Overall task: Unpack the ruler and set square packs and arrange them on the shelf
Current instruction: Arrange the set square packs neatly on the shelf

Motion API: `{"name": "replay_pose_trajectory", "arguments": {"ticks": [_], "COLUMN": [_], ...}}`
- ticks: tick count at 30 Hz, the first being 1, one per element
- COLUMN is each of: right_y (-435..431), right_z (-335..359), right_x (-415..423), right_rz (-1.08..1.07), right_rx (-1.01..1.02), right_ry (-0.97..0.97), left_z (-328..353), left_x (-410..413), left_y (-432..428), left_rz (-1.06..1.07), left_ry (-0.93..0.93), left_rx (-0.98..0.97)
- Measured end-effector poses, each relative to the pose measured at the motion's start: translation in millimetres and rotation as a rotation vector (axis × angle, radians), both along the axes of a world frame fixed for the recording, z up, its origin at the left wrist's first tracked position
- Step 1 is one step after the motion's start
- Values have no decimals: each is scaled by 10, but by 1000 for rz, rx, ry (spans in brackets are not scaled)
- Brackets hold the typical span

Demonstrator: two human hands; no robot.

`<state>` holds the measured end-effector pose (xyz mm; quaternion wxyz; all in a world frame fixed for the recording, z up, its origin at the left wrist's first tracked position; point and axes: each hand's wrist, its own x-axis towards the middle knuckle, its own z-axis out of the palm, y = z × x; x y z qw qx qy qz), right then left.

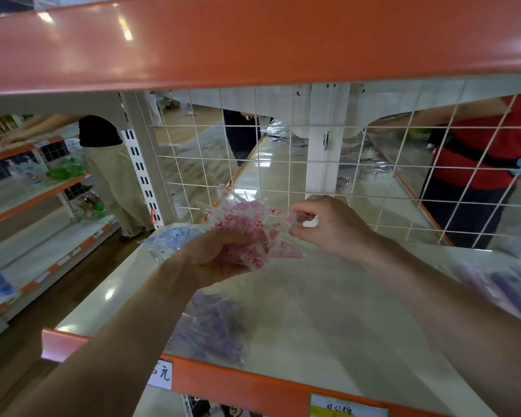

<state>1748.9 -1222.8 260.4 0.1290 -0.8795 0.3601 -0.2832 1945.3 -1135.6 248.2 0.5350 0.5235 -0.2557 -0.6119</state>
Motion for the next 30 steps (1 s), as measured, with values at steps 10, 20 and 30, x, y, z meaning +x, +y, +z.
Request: {"name": "replay_pose_trajectory", "arguments": {"ticks": [10, 20, 30], "right_y": [-291, -423, -461], "right_z": [-89, -399, -463], "right_x": [74, 347, 364], "right_rz": [-184, -239, -253], "right_rx": [148, 327, 395], "right_ry": [55, 368, 439], "left_z": [7, -95, -92], "left_x": [335, 583, 540], "left_y": [-20, 82, 49], "left_rz": [142, 225, 178], "left_ry": [98, 141, 197], "left_rx": [-22, 18, 22]}}
